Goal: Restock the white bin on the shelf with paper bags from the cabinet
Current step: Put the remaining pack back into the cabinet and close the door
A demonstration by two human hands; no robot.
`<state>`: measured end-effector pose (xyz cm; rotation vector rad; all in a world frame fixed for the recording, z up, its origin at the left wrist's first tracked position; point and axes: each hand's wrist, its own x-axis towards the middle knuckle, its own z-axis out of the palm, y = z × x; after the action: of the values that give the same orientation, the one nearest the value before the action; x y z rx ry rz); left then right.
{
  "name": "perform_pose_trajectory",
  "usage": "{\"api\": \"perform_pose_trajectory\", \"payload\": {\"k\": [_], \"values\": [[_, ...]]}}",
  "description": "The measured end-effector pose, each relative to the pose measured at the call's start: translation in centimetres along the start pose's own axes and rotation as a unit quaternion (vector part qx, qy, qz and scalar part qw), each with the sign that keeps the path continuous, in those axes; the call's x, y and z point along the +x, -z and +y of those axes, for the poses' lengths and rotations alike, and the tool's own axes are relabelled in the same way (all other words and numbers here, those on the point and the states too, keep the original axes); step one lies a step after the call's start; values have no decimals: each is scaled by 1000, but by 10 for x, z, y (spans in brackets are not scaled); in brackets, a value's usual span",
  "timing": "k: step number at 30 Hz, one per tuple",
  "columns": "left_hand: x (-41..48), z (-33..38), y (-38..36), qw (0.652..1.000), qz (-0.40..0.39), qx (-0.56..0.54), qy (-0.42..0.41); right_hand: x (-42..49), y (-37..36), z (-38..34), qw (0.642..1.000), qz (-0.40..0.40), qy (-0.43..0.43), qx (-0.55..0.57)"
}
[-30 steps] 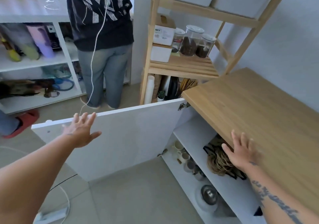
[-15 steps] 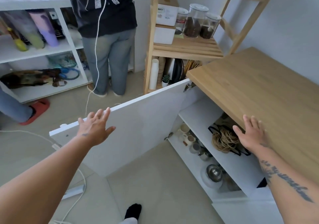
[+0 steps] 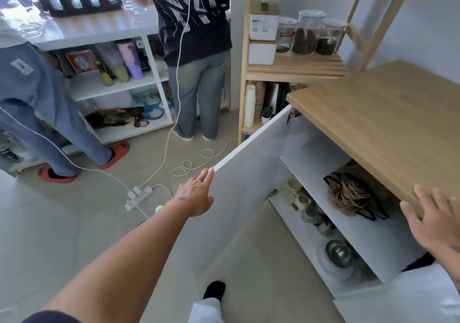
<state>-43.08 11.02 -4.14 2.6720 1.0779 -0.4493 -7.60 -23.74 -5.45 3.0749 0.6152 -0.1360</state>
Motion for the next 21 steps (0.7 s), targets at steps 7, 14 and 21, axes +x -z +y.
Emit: {"api": "perform_pose_trajectory", "payload": {"k": [7,14,21], "values": [[-36,53,-20,994,-13,-71,-80,-29,19,24,999,-8,31,-9],[-53,111,-42,982,-30,-127,-138,-46,32,74,998,-40,-22,-41],[-76,176,-64,964,-71,-189,-172,-47,28,100,998,-56,-29,-12]]}}
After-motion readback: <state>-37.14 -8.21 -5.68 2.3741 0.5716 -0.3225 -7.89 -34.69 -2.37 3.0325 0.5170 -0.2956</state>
